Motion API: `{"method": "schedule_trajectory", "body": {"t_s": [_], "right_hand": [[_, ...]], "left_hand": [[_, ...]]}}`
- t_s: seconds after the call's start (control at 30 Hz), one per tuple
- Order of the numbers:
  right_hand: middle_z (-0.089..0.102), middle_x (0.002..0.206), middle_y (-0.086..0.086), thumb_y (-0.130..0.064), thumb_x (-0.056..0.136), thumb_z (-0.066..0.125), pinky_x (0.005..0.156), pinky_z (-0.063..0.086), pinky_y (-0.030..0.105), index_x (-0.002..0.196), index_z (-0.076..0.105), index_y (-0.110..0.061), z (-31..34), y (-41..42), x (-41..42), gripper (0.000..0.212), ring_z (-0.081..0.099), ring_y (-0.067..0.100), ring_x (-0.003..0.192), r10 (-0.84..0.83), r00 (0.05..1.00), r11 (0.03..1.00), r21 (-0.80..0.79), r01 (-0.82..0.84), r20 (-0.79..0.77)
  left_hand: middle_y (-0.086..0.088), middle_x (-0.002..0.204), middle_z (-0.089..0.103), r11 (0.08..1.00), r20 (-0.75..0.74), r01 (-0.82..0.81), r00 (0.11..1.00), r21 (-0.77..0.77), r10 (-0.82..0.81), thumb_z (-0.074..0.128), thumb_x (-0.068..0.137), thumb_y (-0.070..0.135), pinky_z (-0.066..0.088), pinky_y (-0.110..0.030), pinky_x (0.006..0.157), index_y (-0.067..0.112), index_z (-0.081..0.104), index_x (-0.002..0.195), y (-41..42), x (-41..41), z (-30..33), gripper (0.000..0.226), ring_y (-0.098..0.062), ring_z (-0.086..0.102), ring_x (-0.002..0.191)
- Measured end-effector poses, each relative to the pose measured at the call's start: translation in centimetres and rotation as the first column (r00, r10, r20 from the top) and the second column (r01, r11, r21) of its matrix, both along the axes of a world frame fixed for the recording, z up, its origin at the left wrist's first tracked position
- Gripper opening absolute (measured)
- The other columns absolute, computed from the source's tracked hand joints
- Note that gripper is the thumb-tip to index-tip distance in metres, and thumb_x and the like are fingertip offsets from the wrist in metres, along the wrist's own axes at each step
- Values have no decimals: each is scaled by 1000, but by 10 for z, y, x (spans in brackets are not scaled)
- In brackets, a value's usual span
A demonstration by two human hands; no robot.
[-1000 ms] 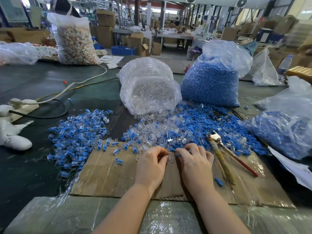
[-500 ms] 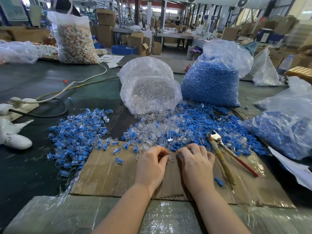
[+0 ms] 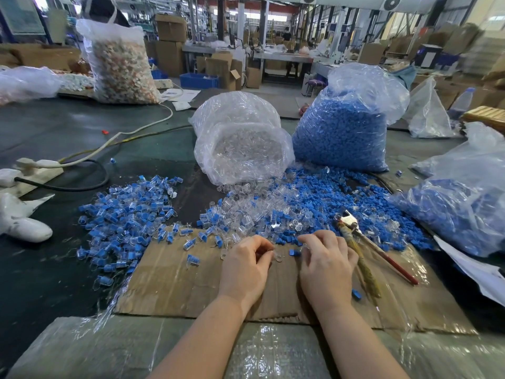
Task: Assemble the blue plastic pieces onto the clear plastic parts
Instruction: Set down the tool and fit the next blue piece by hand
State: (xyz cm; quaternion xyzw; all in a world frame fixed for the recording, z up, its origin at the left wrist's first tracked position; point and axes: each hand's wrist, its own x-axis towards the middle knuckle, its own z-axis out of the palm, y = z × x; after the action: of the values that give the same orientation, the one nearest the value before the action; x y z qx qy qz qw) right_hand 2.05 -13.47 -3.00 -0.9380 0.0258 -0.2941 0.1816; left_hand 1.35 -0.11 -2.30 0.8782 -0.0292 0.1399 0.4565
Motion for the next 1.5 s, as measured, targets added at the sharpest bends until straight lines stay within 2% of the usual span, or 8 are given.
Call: {"method": "schedule_trajectory", "body": {"t_s": [0.17, 0.37, 0.53, 0.8, 1.0, 1.17, 1.3, 1.5], "right_hand": [[61, 92, 4, -16, 71, 78, 80, 34, 43, 74, 72, -21, 0, 1, -1, 8, 54, 29, 85, 61, 998, 992, -109, -64, -30], [61, 82, -2, -5, 74, 73, 77, 26, 36, 78, 65, -18, 2, 0, -3, 16, 54, 26, 78, 119, 991, 992, -58, -116, 57], [63, 82, 0, -2, 71, 75, 74, 40, 40, 84, 72, -18, 3, -1, -5, 20, 58, 26, 76, 178, 980, 984, -29, -176, 93], [63, 84, 2, -6, 69, 74, 75, 39, 41, 83, 73, -17, 2, 0, -5, 18, 57, 27, 80, 84, 996, 996, -39, -84, -4], [62, 93, 1, -10, 80, 66, 80, 32, 40, 85, 69, -18, 2, 1, -3, 10, 53, 26, 89, 52, 989, 995, -80, -64, -135], [61, 98, 0, -14, 84, 64, 82, 32, 40, 101, 69, -26, 5, 1, -5, 21, 53, 26, 94, 57, 987, 990, -121, -76, -151], [55, 106, -5, -22, 92, 50, 87, 25, 36, 102, 64, -31, 5, 0, -5, 19, 47, 20, 103, 76, 970, 982, -153, -113, -230], [62, 81, -2, -9, 80, 67, 76, 33, 38, 80, 63, -19, 7, 1, -7, 11, 54, 27, 82, 95, 990, 992, -68, -103, -107]], "left_hand": [[15, 81, 60, 1000, 4, -8, 1000, 6, 8, 64, 86, 19, 40, -2, 66, 24, 65, 87, 0, 0, -1, 6, 3, 54, 77], [15, 80, 61, 1000, 0, -8, 1000, -22, 8, 64, 86, 18, 42, -5, 67, 25, 65, 87, 0, 1, -2, 7, 2, 57, 77], [12, 90, 65, 999, 6, 13, 1000, -30, -13, 62, 87, 15, 49, -14, 79, 25, 67, 102, 0, 0, -2, 19, 0, 59, 84], [11, 86, 65, 999, 12, 15, 1000, -34, -15, 63, 87, 16, 49, -14, 75, 25, 66, 96, 1, 0, -1, 13, 0, 59, 81], [18, 80, 59, 996, 5, 75, 997, 53, -75, 63, 86, 17, 42, -2, 65, 26, 65, 92, 1, 0, -3, 11, 8, 54, 71], [11, 93, 65, 982, -9, 117, 993, 146, -117, 61, 87, 24, 48, -18, 80, 31, 65, 97, 1, 0, -3, 13, 0, 56, 84], [9, 100, 63, 975, 35, 104, 993, 196, -113, 59, 89, 25, 38, -12, 81, 35, 65, 107, -1, 1, -5, 21, -3, 52, 89], [11, 99, 65, 966, 94, 111, 986, 233, -136, 55, 89, 15, 34, -20, 87, 29, 66, 103, -4, 2, -6, 23, -9, 48, 96]]}}
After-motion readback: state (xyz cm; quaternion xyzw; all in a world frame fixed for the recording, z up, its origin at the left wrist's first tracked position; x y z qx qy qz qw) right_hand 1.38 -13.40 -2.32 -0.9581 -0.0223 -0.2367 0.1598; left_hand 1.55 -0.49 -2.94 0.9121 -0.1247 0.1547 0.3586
